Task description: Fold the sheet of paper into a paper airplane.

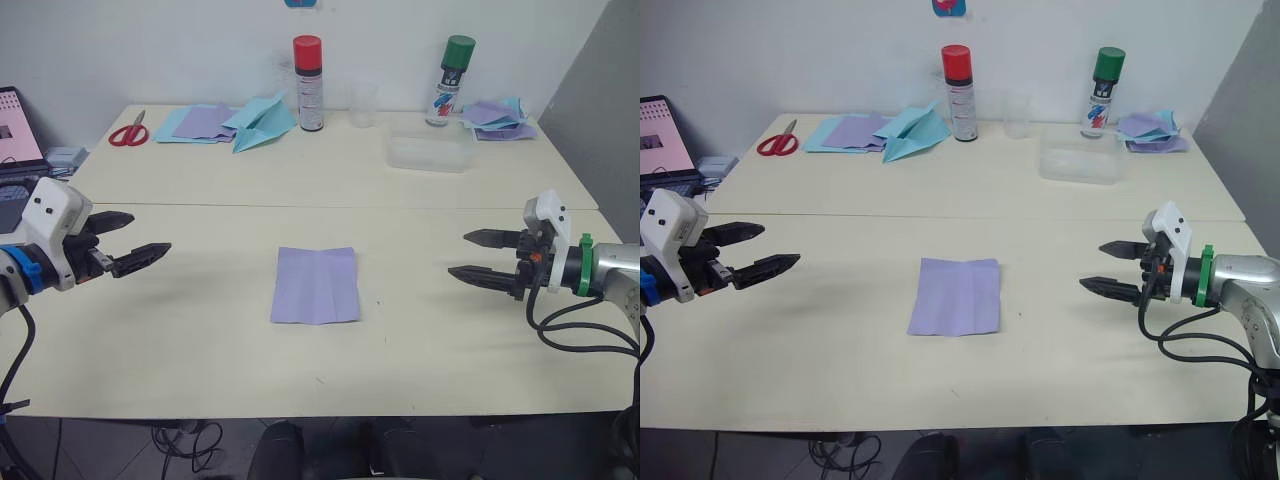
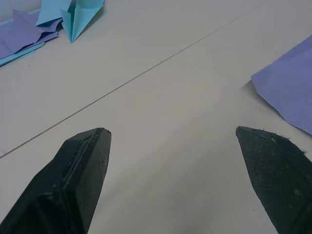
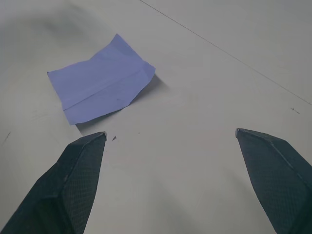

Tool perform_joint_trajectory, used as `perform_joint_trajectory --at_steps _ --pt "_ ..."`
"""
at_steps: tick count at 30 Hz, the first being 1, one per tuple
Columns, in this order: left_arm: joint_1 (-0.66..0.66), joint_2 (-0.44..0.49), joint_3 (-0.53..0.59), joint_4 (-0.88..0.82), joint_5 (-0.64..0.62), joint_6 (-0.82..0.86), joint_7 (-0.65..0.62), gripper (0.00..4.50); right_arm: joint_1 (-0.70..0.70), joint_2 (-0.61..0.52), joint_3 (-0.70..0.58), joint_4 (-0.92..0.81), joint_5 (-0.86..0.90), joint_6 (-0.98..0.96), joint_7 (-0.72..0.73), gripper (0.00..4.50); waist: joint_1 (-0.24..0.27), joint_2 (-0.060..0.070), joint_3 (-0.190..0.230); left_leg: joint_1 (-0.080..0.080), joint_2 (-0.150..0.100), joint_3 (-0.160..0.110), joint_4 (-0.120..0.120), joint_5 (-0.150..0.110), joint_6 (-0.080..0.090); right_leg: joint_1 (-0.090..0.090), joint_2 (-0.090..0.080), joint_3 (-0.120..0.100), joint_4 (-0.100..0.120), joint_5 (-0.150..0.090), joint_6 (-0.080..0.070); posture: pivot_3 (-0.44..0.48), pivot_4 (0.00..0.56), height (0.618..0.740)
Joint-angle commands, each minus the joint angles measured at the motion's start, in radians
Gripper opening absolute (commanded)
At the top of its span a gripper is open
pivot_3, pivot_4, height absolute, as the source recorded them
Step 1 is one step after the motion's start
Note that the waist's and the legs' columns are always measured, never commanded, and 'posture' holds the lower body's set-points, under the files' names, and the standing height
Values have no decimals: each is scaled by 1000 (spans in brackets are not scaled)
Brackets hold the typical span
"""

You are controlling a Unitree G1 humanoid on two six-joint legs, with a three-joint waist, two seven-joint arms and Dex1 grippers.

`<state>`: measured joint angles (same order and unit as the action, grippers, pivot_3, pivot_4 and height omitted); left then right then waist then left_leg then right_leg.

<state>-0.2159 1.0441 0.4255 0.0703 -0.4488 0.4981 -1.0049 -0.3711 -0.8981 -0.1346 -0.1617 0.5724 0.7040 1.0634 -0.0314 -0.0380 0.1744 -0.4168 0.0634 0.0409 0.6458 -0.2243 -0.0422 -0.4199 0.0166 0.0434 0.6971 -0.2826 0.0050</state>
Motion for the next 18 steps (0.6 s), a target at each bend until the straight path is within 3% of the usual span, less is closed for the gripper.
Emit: perform_joint_trajectory --at_steps 1,18 --pt "-20 14 12 -8 14 -30 9 4500 -17 -13 -31 -27 14 -8 1 4434 0 0 0 0 0 0 0 0 0 0 0 0 0 0 0 0 150 740" --pt "-24 -7 5 -47 -29 32 7 4500 -11 4 -15 -36 13 -5 -4 4434 0 0 0 0 0 0 0 0 0 0 0 0 0 0 0 0 150 740"
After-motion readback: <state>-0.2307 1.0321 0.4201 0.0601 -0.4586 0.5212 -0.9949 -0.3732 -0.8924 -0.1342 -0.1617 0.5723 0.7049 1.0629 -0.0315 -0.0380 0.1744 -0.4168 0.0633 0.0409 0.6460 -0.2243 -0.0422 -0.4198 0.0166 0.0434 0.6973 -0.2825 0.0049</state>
